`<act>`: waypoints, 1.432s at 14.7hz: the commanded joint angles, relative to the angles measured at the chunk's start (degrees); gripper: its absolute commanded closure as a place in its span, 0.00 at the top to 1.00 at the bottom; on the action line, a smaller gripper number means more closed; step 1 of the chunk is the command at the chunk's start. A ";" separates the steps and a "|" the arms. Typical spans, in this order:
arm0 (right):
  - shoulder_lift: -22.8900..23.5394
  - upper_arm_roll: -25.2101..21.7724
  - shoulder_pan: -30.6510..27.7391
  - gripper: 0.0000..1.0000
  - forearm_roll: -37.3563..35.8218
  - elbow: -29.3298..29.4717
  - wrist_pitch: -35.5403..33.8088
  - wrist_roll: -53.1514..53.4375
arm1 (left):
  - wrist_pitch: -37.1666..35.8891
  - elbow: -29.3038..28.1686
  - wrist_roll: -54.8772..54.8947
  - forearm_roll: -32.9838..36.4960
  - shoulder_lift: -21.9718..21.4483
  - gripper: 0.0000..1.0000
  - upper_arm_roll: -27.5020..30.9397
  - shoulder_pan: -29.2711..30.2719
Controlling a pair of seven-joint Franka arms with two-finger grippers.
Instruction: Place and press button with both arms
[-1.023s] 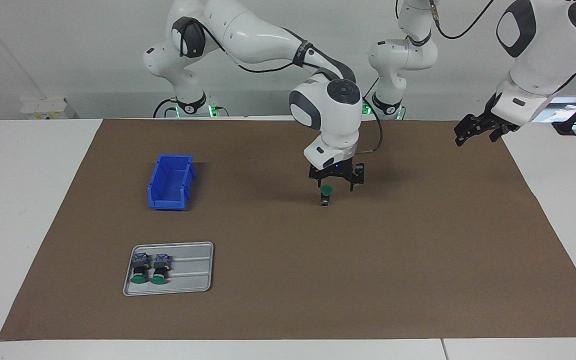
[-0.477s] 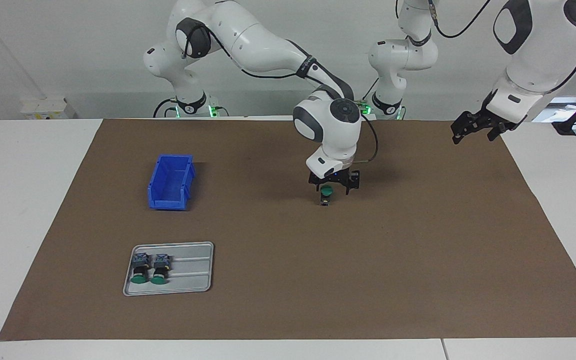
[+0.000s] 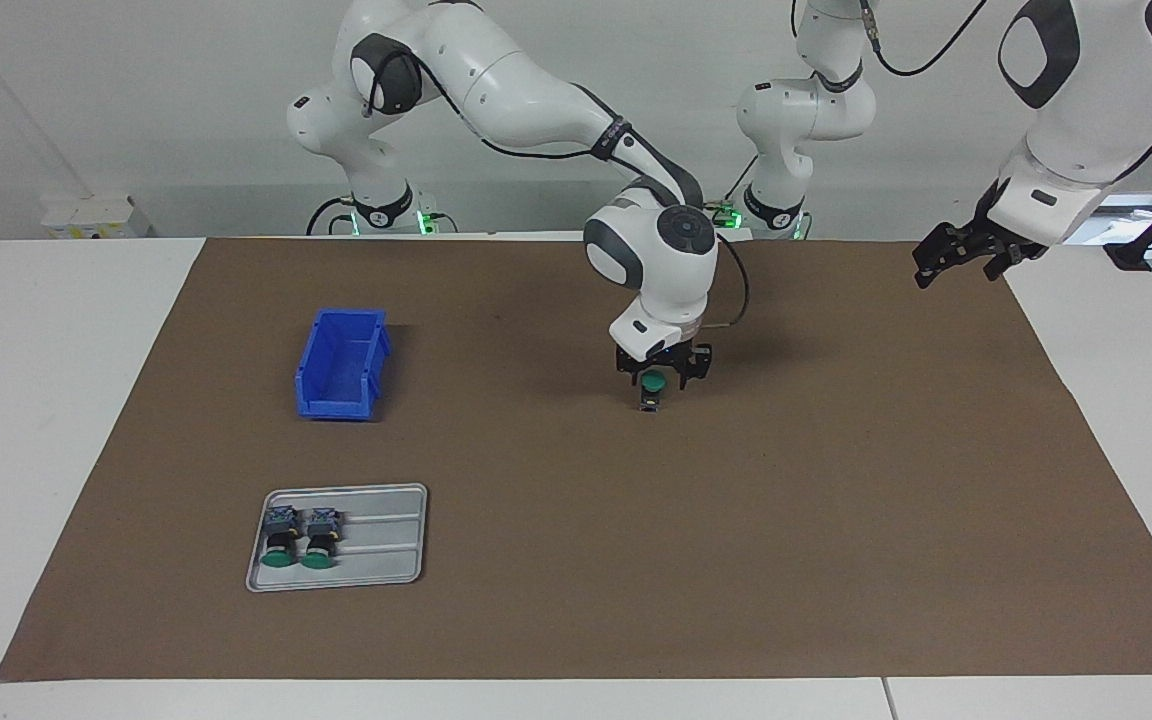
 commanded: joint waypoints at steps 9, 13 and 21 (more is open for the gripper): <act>-17.51 0.54 -12.08 0.00 -0.77 -10.23 -9.68 -17.84 | -0.73 0.01 1.46 0.75 -1.84 1.00 -4.54 4.99; -37.03 0.46 -22.98 0.00 -0.51 -32.82 -8.80 -35.85 | -0.81 -0.34 1.64 0.66 -1.84 1.00 -6.76 7.56; -48.32 0.10 -39.61 0.00 -0.51 -51.67 2.00 -53.90 | -0.81 -0.78 1.55 0.66 -1.58 1.00 -6.85 6.33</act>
